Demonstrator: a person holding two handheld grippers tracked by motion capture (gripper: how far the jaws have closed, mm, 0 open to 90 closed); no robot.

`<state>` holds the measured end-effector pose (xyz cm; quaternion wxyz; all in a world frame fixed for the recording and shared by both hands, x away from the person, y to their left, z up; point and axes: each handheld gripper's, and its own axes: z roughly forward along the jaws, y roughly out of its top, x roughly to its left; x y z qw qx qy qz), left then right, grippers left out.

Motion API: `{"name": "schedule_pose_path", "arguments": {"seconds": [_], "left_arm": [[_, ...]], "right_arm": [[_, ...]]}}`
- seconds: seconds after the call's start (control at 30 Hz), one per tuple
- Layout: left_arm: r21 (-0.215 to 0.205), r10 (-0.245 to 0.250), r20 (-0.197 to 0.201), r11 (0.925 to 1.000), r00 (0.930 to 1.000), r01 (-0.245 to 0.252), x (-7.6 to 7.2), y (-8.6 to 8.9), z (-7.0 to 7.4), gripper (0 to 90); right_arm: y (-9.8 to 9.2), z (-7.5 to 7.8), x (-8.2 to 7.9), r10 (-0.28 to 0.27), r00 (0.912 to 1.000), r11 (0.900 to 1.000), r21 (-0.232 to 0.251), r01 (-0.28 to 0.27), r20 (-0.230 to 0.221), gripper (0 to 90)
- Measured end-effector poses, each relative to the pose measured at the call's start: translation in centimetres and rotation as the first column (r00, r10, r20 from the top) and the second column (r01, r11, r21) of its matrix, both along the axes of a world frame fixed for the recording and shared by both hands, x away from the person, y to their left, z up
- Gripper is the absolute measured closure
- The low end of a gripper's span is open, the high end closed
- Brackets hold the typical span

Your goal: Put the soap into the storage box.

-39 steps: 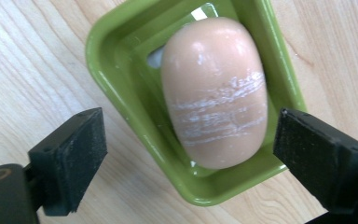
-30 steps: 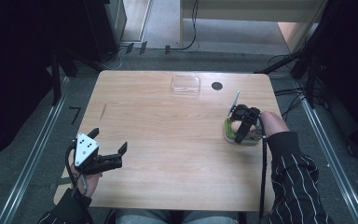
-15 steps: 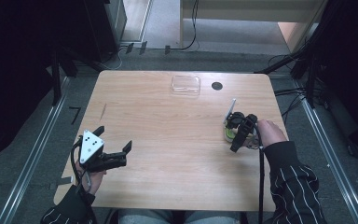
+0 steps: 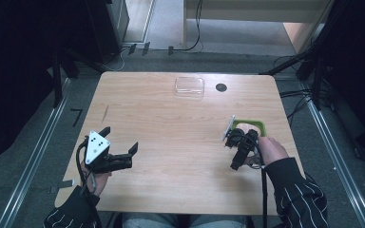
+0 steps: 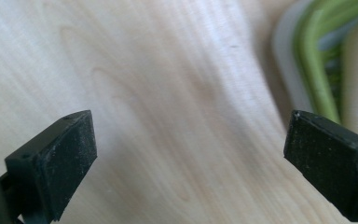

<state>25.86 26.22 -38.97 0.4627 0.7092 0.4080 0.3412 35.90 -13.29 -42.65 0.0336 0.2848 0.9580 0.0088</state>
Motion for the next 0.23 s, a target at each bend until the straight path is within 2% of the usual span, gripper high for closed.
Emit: {"name": "schedule_pose_path", "arguments": {"seconds": [0.23], "left_arm": [[0.001, -0.007, -0.003, 1.0000, 1.0000, 0.007, 0.2, -0.2, 0.0, 0.0]], "right_arm": [[0.5, -0.9, -1.7, 0.052, 0.9986, 0.999, -0.014, -0.052, -0.011, 3.1]]}}
